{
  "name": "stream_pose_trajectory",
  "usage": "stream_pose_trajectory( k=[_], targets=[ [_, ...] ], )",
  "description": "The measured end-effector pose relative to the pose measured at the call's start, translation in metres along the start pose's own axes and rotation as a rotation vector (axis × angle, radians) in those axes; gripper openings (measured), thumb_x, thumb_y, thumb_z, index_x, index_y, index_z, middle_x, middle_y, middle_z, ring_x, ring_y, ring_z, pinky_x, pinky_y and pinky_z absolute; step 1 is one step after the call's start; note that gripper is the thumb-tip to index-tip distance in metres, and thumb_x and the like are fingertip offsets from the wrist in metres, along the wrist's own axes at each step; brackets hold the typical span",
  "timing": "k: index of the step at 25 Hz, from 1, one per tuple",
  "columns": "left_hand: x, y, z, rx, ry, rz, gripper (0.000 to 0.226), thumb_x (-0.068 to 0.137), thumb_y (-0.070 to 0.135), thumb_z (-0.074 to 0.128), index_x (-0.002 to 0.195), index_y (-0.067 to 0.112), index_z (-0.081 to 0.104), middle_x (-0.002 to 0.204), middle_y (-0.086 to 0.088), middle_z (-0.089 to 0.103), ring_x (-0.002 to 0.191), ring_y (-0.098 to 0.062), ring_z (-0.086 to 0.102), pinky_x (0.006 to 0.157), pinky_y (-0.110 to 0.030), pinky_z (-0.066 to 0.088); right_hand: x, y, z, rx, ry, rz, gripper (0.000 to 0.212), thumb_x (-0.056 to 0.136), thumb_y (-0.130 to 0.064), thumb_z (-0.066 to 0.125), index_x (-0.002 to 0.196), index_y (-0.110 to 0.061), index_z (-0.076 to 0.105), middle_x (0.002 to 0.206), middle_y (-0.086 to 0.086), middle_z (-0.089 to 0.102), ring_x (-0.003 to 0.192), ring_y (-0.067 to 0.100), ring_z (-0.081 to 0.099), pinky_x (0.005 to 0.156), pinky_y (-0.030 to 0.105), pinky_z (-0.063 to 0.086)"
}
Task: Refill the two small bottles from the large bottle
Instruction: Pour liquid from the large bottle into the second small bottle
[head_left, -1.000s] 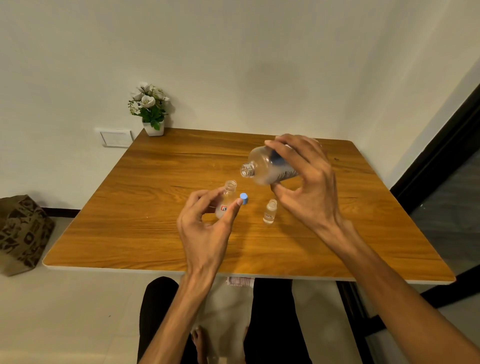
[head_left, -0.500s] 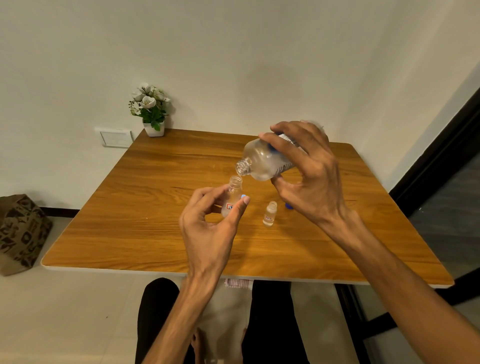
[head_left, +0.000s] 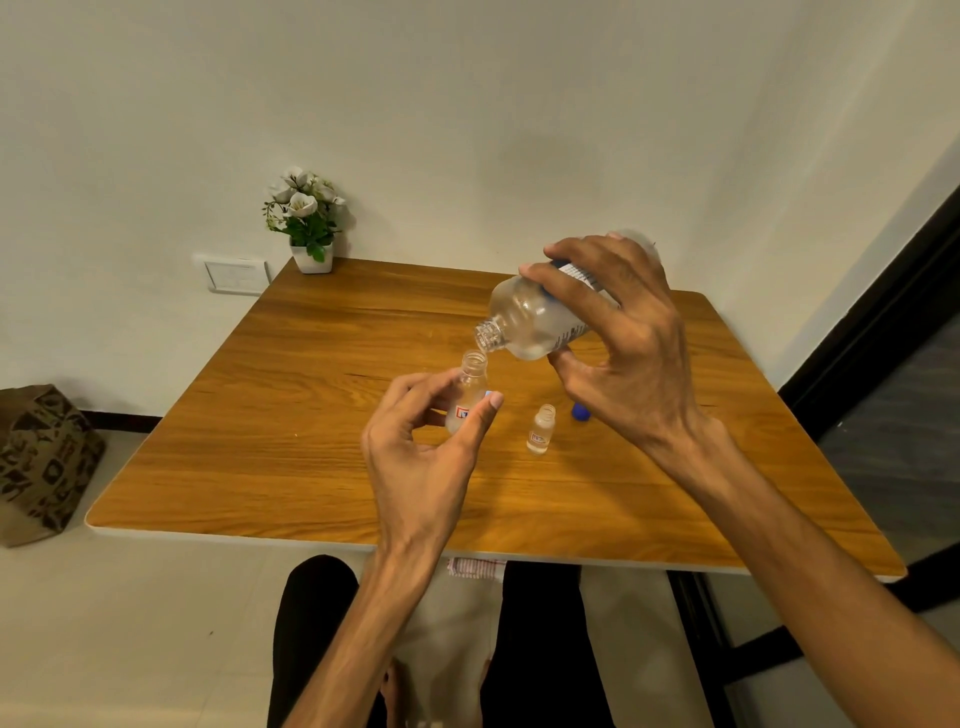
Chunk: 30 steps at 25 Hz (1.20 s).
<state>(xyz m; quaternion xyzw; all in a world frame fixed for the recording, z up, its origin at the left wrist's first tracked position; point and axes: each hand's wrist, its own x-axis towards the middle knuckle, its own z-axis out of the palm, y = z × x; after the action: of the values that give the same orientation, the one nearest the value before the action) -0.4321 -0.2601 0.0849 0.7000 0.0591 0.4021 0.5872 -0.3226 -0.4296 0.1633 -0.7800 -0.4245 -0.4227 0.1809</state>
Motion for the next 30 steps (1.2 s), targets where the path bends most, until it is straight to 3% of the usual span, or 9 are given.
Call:
stream_pose_trajectory(
  k=[17, 30],
  targets=[
    [-0.002, -0.0033, 0.001, -0.014, 0.019, -0.022, 0.033, 0.077, 0.022, 0.092, 0.106, 0.01, 0.08, 0.099, -0.001, 0.074, 0.086, -0.012, 0.071, 0.072, -0.027, 0.059, 0.0029, -0.0004, -0.0031, -0.032, -0.001, -0.017, 0.062, 0.076, -0.007, 0.082, 0.136, -0.006, 0.068, 0.138, 0.02, 0.065, 0.132, 0.04, 0.058, 0.117, 0.05, 0.04],
    [-0.0048, -0.0048, -0.0001, -0.016, 0.018, -0.038, 0.032, 0.077, 0.023, 0.092, 0.105, 0.013, 0.08, 0.1, 0.0, 0.074, 0.089, -0.012, 0.071, 0.075, -0.036, 0.062, 0.0045, 0.0016, -0.0043, -0.037, 0.008, -0.037, 0.06, 0.076, -0.006, 0.082, 0.135, -0.005, 0.069, 0.137, 0.021, 0.066, 0.131, 0.042, 0.059, 0.113, 0.058, 0.043]
  ],
)
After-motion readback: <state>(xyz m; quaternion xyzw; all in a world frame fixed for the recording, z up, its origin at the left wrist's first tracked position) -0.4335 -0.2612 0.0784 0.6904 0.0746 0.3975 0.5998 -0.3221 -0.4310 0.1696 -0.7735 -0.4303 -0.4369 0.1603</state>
